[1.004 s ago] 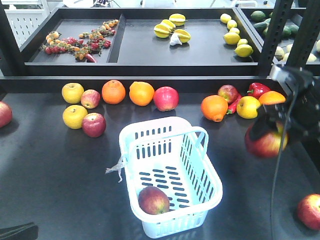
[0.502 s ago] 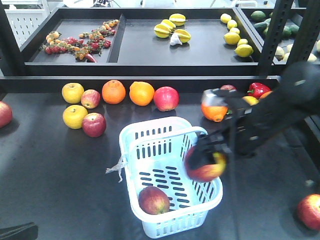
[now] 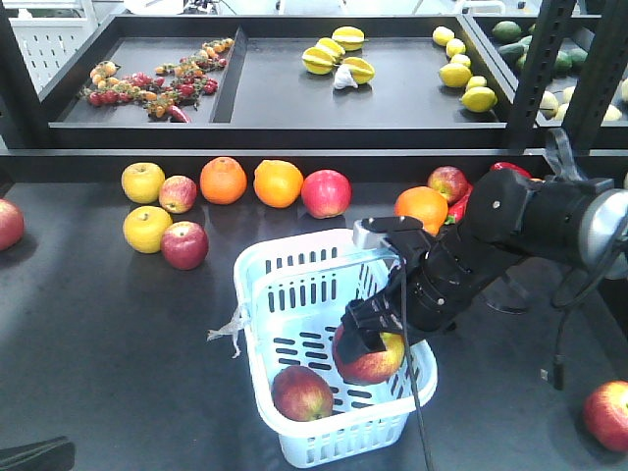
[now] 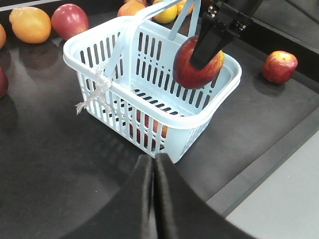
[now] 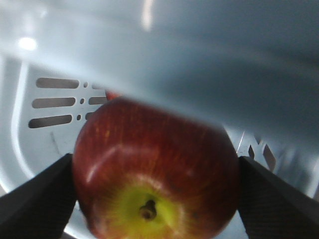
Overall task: Pick three apples into basket with both arms
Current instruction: 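Carry the apple into the basket and open the right gripper, then withdraw the right gripper from the basket toward the red apple nearest the robot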
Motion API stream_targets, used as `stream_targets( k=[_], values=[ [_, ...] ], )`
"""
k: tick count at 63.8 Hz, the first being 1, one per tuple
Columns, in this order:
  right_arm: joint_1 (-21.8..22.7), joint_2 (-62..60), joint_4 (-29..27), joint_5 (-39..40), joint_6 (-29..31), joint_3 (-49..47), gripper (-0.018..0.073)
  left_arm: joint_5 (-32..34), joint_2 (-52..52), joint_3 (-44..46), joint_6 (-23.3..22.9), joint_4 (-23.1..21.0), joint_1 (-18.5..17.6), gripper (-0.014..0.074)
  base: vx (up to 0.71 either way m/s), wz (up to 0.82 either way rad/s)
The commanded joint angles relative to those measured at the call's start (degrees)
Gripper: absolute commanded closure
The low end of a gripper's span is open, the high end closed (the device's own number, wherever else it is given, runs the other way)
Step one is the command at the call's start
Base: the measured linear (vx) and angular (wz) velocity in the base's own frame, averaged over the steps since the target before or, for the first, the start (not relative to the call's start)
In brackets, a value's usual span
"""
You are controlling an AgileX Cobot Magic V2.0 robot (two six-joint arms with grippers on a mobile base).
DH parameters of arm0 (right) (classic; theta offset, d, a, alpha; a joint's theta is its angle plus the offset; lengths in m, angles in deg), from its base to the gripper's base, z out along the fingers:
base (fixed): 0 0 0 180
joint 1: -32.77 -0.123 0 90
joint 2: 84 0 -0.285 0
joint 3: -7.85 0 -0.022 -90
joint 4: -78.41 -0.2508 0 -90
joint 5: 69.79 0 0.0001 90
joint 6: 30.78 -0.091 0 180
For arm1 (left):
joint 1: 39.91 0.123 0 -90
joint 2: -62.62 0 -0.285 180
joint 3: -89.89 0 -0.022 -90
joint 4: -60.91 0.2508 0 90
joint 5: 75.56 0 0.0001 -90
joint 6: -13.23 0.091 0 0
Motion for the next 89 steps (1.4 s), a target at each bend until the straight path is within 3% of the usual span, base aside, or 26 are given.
stream_targets(
  k=[1,9,17,23,38,45,52,59,70,80,89],
  values=[
    [-0.02,-2.32,-1.87,0.96,1.17,-1.3,0.0197,3.28,0.23,1.48,-0.33,-1.45,-0.08,0.0604,0.0,0.0],
    [-0.02,-2.32,-1.87,1.36,1.17,-1.3,0.001,3.28,0.23,1.48,-0.33,-1.45,-0.08,0.0604,0.0,0.0],
    [-0.02,-2.32,-1.87,1.7,1.21,-1.3,-0.0112,3.28,0.23,1.48,-0.33,-1.45,-0.08,0.0604,0.0,0.0],
    [-0.02,-2.32,-1.87,1.89,1.21,-1.3,-0.0144,3.33,0.23,1.46,-0.33,-1.45,-0.08,0.0604,0.0,0.0],
    [-0.02,-2.43,-1.82,1.89,2.63,-1.3,-0.0115,3.33,0.23,1.46,-0.33,-1.45,-0.08,0.0604,0.0,0.0],
    [-0.02,-3.16,-1.82,1.12,3.65,-1.35,-0.0069,3.33,0.23,1.46,-0.33,-1.45,-0.08,0.0604,0.0,0.0],
    [0.06,-4.58,-1.22,-1.04,3.03,-1.67,0.0033,3.33,0.23,1.46,-0.33,-1.45,-0.08,0.0604,0.0,0.0],
    [0.06,-6.91,0.91,-3.29,1.51,-1.67,0.0205,3.33,0.23,1.46,-0.33,-1.45,-0.08,0.0604,0.0,0.0],
    [0.06,-12.0,6.67,-7.73,-2.01,-1.59,0.0575,3.33,0.23,1.46,-0.33,-1.45,-0.08,0.0604,0.0,0.0],
    [0.06,-17.5,11.6,-8.25,-6.04,-1.49,0.0568,3.28,0.23,1.46,-0.33,-1.45,-0.08,0.0604,0.0,0.0],
    [0.06,-21.96,20.93,-8.16,-13.04,-1.49,0.0568,3.28,0.23,1.46,-0.33,-1.45,-0.08,0.0604,0.0,0.0]
  ],
)
